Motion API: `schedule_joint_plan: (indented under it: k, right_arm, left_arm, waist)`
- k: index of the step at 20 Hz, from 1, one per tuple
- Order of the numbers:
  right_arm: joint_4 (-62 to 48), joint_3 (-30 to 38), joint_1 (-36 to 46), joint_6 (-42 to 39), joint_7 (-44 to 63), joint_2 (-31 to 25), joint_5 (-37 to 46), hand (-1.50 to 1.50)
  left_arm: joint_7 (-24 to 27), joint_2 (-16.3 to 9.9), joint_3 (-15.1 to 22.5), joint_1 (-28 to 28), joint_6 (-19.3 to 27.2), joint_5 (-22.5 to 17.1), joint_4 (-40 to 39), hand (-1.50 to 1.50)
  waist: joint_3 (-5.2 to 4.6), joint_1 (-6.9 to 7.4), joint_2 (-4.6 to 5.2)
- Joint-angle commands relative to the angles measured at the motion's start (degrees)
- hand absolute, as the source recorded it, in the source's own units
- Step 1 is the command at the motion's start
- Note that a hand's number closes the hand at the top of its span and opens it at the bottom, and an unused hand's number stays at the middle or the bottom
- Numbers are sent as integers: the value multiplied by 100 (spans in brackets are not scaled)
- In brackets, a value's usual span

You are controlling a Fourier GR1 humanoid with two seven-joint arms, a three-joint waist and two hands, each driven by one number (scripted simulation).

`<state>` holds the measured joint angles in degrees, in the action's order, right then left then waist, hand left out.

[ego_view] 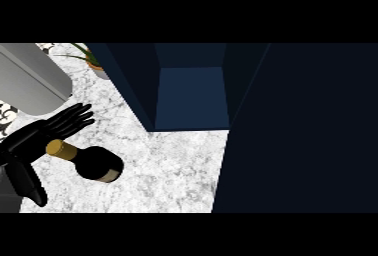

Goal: Pick up the wine, place it into the cabinet and close the cabinet

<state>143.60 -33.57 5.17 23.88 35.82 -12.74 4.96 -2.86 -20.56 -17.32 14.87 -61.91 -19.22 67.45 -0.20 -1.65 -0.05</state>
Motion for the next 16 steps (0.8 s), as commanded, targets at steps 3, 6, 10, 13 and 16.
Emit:
schedule_joint_plan:
  k: [3,6,10,13,16]
  right_arm:
    - [957,-2,-100,71,342,-243,480,-150]
    - [1038,-407,-202,206,383,-282,663,-150]
    - [854,-298,-135,248,205,-363,539,-150]
    - [915,-519,-90,403,318,-384,770,-150]
    - [930,37,-136,217,92,-671,187,-150]
  left_arm:
    - [1059,-21,-16,206,-350,1087,-697,-150]
    - [1571,-109,-60,160,-258,1418,-924,-150]
    - [2158,111,185,356,195,1995,-1306,-150]
    - [2419,-63,314,359,71,2117,-1558,-150]
    - [2531,-78,518,355,-56,2179,-1901,-150]
  waist:
    - [-1,-25,14]
    - [-5,-49,3]
    - [-4,-57,19]
    - [-13,-112,1]
    - [3,-54,28]
